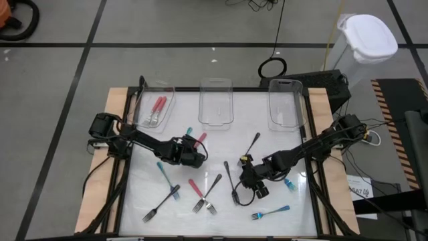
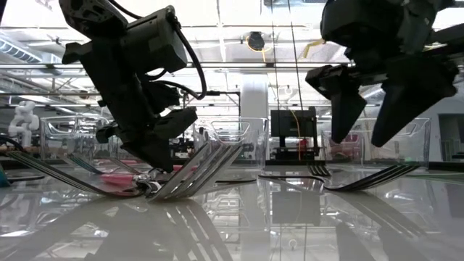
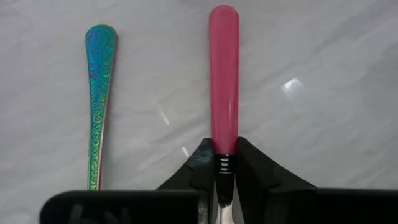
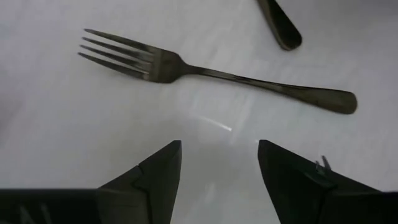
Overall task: Sort silverware by color (type)
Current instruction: Put the pink fork into the left transparent bin
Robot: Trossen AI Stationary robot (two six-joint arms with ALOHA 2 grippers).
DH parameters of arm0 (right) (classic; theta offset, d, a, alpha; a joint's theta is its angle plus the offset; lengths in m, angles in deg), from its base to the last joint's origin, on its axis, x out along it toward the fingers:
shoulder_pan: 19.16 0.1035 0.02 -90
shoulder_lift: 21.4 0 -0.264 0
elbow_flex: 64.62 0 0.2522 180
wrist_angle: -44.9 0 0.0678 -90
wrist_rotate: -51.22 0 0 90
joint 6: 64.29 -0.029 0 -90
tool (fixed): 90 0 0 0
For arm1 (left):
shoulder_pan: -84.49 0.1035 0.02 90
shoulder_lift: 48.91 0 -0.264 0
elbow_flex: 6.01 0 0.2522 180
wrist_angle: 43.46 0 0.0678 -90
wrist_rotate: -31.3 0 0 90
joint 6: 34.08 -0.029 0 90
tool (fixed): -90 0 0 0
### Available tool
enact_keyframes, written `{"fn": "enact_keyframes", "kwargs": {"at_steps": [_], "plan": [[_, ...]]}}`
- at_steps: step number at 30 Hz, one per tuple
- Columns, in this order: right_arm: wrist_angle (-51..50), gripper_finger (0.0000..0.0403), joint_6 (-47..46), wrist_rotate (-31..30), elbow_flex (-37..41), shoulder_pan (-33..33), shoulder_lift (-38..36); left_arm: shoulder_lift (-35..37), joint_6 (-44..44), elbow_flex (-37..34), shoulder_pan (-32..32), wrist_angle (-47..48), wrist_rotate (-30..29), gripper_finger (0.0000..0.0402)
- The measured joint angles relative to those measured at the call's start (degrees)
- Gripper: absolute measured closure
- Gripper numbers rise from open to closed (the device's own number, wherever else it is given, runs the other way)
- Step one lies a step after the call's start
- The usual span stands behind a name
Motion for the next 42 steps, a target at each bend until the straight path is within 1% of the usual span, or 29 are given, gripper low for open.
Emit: {"fn": "enact_keyframes", "kwargs": {"at_steps": [5, 10, 12, 18, 20, 23, 26, 29, 32, 35, 37, 40, 42], "plan": [[0.0, 0.0196, -0.6, -0.4, 0.0, 0.8, 0.0, 0.4, 0.0, -0.1, 0.0, 0.3, -0.3, 0.0365], [0.2, 0.0196, -1.0, -6.9, 0.0, 1.6, 0.0, 3.8, 0.0, -0.5, -2.0, 1.6, -2.4, 0.0365], [1.3, 0.0196, -1.7, -9.0, 0.0, 1.8, 0.0, 5.8, 0.0, -0.5, -3.5, 1.5, -4.4, 0.0365], [10.5, 0.0196, -2.8, -9.2, 0.0, 2.7, 0.0, 11.9, 0.3, -0.3, -8.9, 1.8, -13.0, 0.0365], [14.4, 0.0196, -3.1, -10.0, 0.0, 3.3, 0.0, 13.9, 0.3, -0.3, -11.0, 1.1, -16.5, 0.0365], [21.1, 0.0196, -4.1, -14.2, 0.0, 4.5, 0.0, 16.0, 0.3, -0.3, -14.3, 0.2, -22.3, 0.0365], [28.1, 0.0196, -4.0, -18.6, 0.0, 5.7, 0.3, 17.7, -1.7, -0.3, -17.5, -4.0, -29.6, 0.0365], [36.7, 0.0196, -1.9, -21.8, 0.0, 6.5, 1.2, 18.4, -7.5, -0.3, -20.2, -11.8, -37.5, 0.0365], [47.3, 0.0196, 1.3, -25.7, 0.0, 6.6, 2.9, 18.8, -16.4, -0.2, -21.9, -21.8, -43.9, 0.0365], [58.8, 0.0196, 4.3, -28.6, 0.0, 6.2, 5.2, 18.7, -24.7, -0.2, -22.8, -29.7, -47.7, 0.0365], [64.8, 0.0196, 5.8, -29.0, 0.0, 5.5, 6.8, 18.4, -29.0, -0.2, -23.1, -34.0, -50.0, 0.0365], [72.4, 0.0196, 5.4, -30.5, 0.0, 4.0, 8.9, 18.2, -33.3, -0.2, -23.5, -37.6, -53.6, 0.0365], [77.9, 0.0196, 4.6, -31.4, 0.0, 2.9, 10.5, 18.3, -34.7, -0.2, -23.5, -38.8, -56.1, 0.0365]]}}
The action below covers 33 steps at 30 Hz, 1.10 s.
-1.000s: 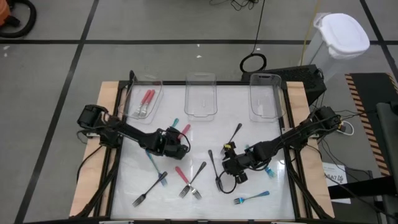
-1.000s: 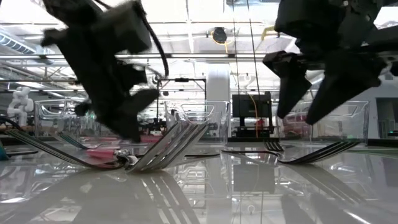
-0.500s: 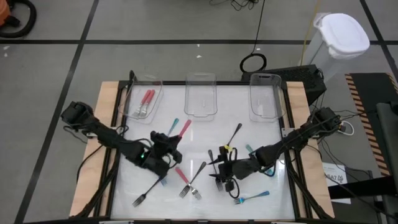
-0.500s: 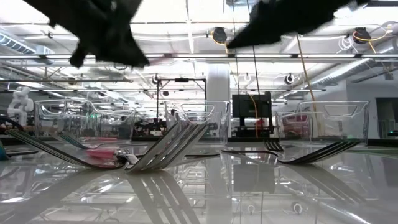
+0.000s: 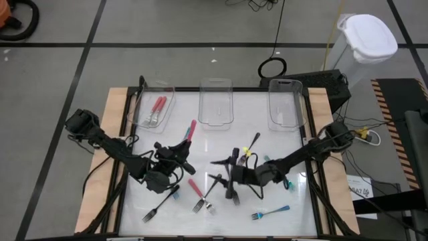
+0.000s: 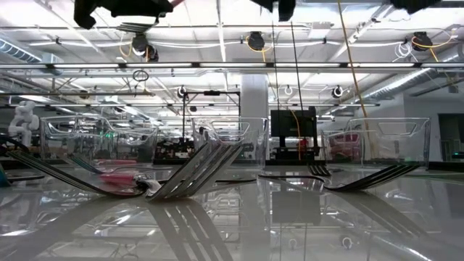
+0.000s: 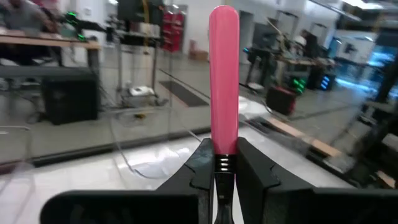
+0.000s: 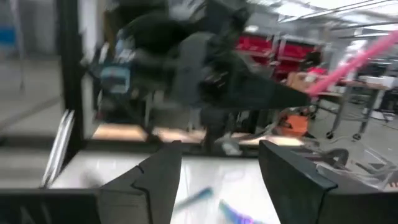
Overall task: Sort silverware by color (type)
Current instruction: Put the pink fork into the left transparent bin
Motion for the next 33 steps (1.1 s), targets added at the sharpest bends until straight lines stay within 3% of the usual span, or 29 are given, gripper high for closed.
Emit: {"fn": "enact_keyframes", "kwargs": {"at_steps": [7, 10, 14, 20, 26, 33], "plan": [[11.6, 0.0196, -4.1, 0.2, 0.0, -4.5, 4.3, 0.0, -1.8, 0.0, 0.4, -1.9, -2.9, 0.0365], [11.7, 0.0196, -6.6, 3.7, 0.0, -6.8, 4.2, 0.0, -5.9, 0.0, 0.8, -6.5, -2.0, 0.0365], [12.2, 0.0196, -9.6, 9.4, -0.3, -9.2, 3.8, 0.0, -15.7, 0.0, 1.8, -16.6, 1.7, 0.0365], [12.0, 0.0196, -11.2, 12.3, -2.2, -11.1, 3.8, 0.0, -31.4, 0.0, 4.8, -32.3, 9.6, 0.0365], [11.5, 0.0196, -12.8, 13.8, -3.1, -11.8, 3.8, 0.0, -32.6, 0.0, 8.6, -35.8, 20.5, 0.0365], [10.3, 0.0191, -14.8, 12.2, -3.1, -12.5, 3.8, 0.0, -32.6, 0.0, 9.3, -36.4, 21.5, 0.0365]]}}
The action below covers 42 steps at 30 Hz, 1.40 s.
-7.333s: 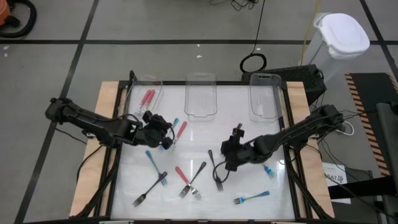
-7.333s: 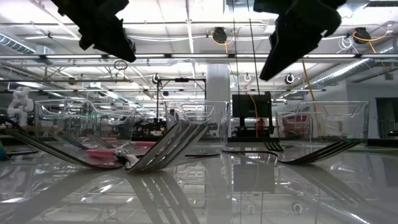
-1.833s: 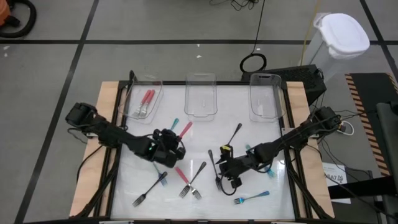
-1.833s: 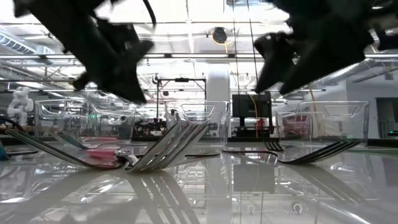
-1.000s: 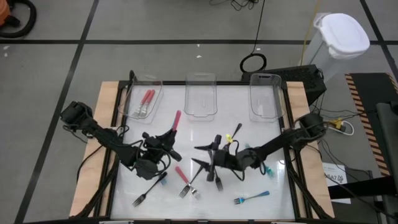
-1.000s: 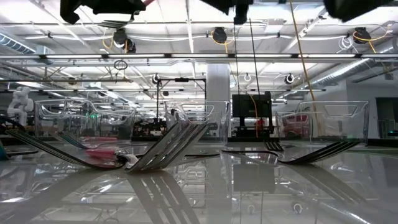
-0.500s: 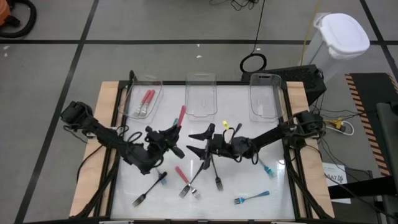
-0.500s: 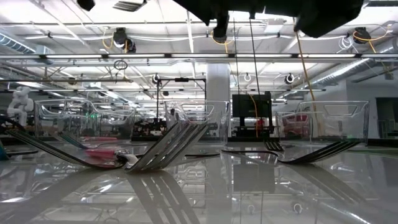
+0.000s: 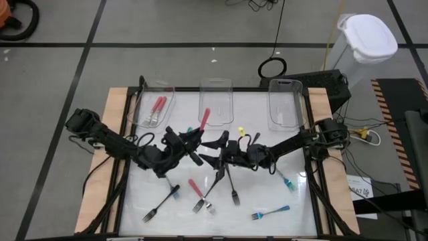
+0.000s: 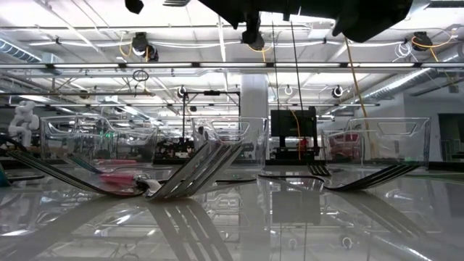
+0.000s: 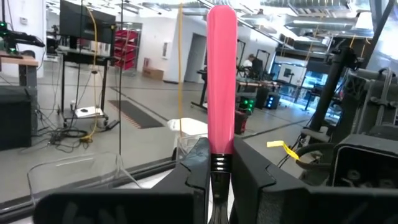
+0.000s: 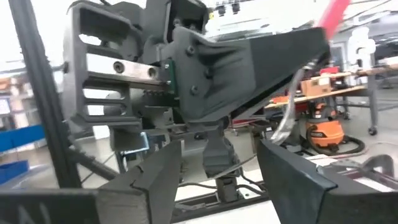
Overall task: Sort silverware by color (type)
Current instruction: Put the pink fork into the left transparent bin
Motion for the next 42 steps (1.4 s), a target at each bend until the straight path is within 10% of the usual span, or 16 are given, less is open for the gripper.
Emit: {"fn": "enact_keyframes", "kwargs": {"at_steps": [20, 33, 42], "plan": [[-3.1, 0.0204, -0.8, 9.3, -2.3, -5.7, -0.1, -0.6, -1.1, 0.0, 1.5, -1.0, 4.4, 0.0365], [-4.2, 0.0346, -2.6, 10.3, -2.3, -6.2, -0.1, -0.6, -1.3, 0.0, 1.4, 0.1, 6.5, 0.0366], [-6.4, 0.0399, -2.6, 10.6, -2.3, -6.1, 0.0, -0.6, 0.0, 0.0, -0.1, -0.7, 7.2, 0.0287]]}}
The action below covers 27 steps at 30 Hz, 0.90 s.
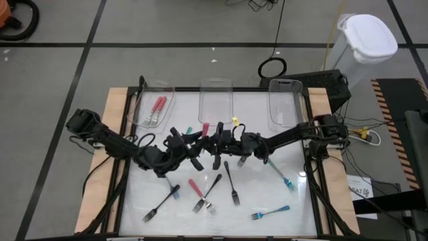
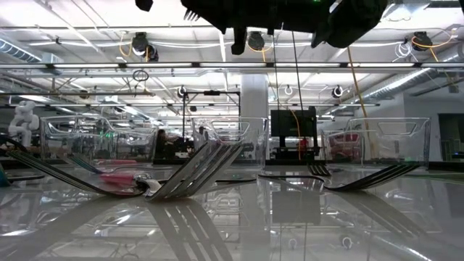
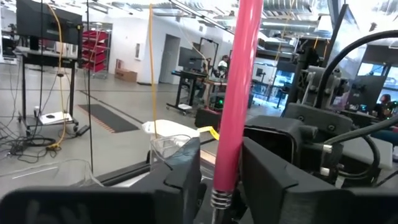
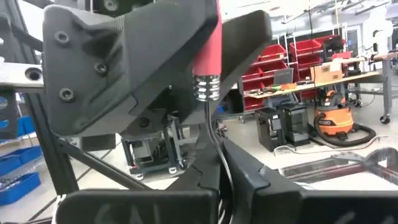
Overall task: Sort silverware by color (type)
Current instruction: Put the pink fork into the left transparent bin
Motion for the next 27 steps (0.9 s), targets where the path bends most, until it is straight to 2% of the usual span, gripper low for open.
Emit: {"fn": "enact_keyframes", "kwargs": {"at_steps": [4, 9, 14, 18, 22, 24, 27], "plan": [[-3.0, 0.0400, 0.2, 0.5, 0.0, 0.0, 0.0, 0.4, -1.7, 0.0, -2.0, -0.1, -0.7, 0.0277], [-6.5, 0.0400, 0.1, 3.7, 0.0, 0.0, -0.2, 2.8, -6.9, 0.0, -5.6, -0.4, -4.1, 0.0275], [-11.4, 0.0401, 0.4, 7.4, 0.0, 0.1, -2.1, 6.9, -11.1, 0.0, -9.4, 1.0, -4.3, 0.0274], [-13.7, 0.0402, 1.2, 10.4, 0.0, 0.1, -3.2, 12.0, -9.6, 0.0, -11.6, 8.0, -4.5, 0.0274], [-14.6, 0.0402, 1.8, 10.9, 0.0, 0.1, -3.6, 17.9, -5.3, 0.0, -11.9, 18.1, -3.8, 0.0273], [-14.6, 0.0402, 1.9, 11.0, 0.0, 0.0, -3.6, 21.0, -2.9, 0.0, -11.3, 23.6, -1.2, 0.0273], [-13.7, 0.0402, 1.9, 11.3, 0.0, -0.5, -3.6, 25.0, 1.4, 0.0, -9.4, 31.6, 6.2, 0.0273]]}}
